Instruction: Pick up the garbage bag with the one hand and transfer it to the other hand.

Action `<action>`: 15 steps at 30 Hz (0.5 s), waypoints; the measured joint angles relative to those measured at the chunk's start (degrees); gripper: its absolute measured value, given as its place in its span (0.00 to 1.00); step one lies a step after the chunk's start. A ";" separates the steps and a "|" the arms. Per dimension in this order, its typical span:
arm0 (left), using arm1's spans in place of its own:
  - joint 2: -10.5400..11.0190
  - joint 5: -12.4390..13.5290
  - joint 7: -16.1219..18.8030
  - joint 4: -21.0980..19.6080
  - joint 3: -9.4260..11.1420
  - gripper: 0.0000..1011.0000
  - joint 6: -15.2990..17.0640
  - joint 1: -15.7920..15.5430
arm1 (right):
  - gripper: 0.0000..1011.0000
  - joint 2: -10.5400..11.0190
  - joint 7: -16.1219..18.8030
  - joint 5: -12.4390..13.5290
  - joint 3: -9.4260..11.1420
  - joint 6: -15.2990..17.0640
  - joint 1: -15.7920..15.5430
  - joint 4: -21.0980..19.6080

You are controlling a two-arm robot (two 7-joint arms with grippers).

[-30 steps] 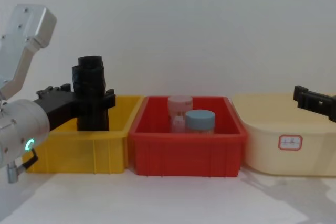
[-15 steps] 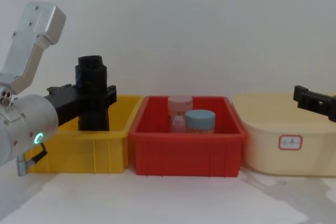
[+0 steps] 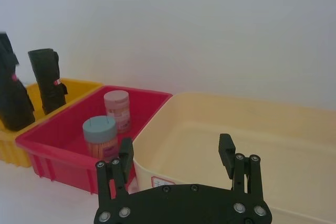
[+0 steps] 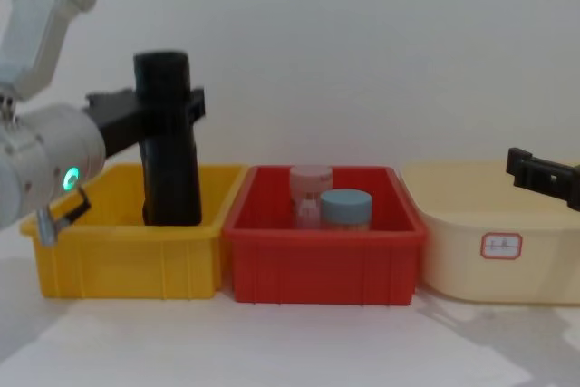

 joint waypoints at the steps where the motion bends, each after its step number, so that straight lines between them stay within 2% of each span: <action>1: -0.10 -0.03 -0.15 -0.72 -0.14 0.47 -0.18 -0.16 | 0.99 0.00 0.00 0.00 0.00 0.00 0.00 0.00; 15: -0.87 -0.55 -2.90 -6.83 -0.61 0.47 -1.96 -2.67 | 0.99 0.00 0.00 0.00 0.00 0.00 0.00 0.00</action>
